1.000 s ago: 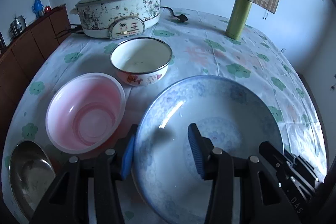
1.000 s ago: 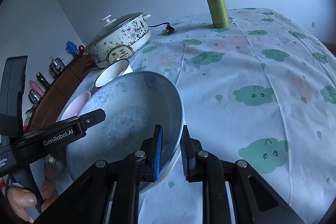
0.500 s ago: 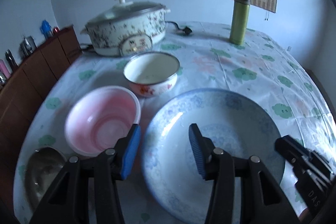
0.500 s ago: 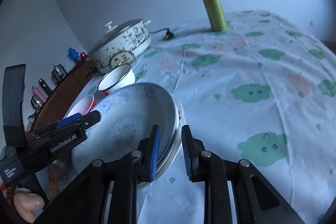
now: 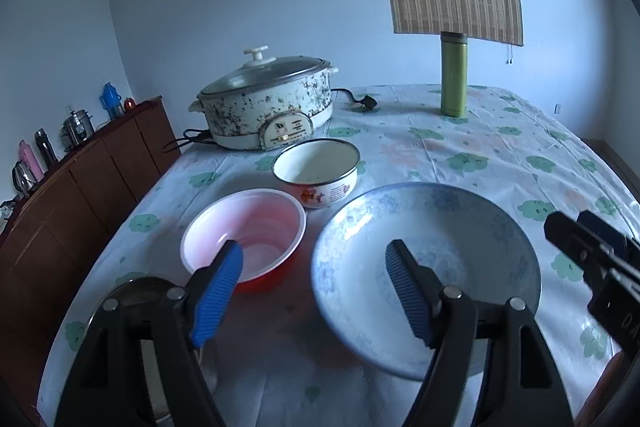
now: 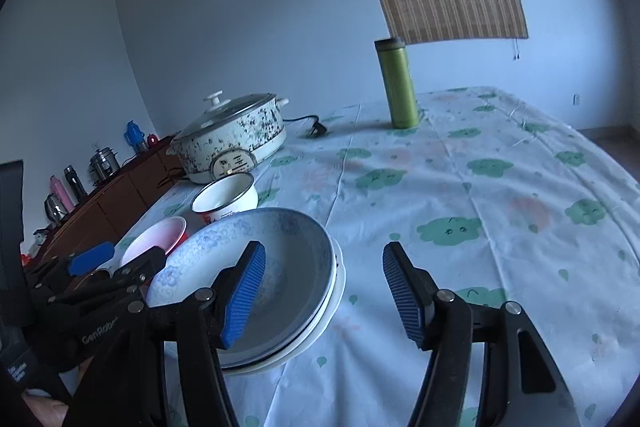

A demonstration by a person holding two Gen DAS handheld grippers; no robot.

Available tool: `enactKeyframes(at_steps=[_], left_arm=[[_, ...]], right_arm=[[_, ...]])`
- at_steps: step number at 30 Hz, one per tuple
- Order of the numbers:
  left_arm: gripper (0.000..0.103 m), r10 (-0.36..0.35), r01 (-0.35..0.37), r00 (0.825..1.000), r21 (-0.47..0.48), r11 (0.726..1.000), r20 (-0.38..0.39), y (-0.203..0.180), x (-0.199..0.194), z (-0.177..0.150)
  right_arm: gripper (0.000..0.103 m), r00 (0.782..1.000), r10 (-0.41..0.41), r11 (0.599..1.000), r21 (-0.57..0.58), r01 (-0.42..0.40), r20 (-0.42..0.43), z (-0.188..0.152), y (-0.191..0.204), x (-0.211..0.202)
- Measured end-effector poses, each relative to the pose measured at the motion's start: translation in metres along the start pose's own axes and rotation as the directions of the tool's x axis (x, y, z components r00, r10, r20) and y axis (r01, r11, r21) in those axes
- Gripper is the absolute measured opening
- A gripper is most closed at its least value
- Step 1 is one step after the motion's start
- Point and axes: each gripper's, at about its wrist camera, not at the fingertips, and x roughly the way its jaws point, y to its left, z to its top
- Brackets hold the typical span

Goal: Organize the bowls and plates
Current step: 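Open the right tool and pull it back from the bowl, then move the right tool to the red bowl with pink interior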

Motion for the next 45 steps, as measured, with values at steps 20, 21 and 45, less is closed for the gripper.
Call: enactKeyframes(at_steps=[20, 21, 45], left_arm=[[0.102, 0.033, -0.031, 0.997, -0.031, 0.999, 0.067, 0.032, -0.033, -0.022], [0.102, 0.033, -0.031, 0.997, -0.033, 0.999, 0.067, 0.035, -0.034, -0.023], [0.103, 0.146, -0.144, 0.989, -0.112, 0.983, 0.006, 0.153, -0.043, -0.056]], right_arm=[[0.064, 0.999, -0.021, 0.999, -0.031, 0.023, 0.048, -0.01, 0.014, -0.018], [0.064, 0.999, -0.018, 0.999, -0.033, 0.019, 0.044, -0.01, 0.016, -0.019], [0.064, 0.994, 0.11, 0.981, -0.157, -0.112, -0.02, -0.038, 0.098, -0.026]])
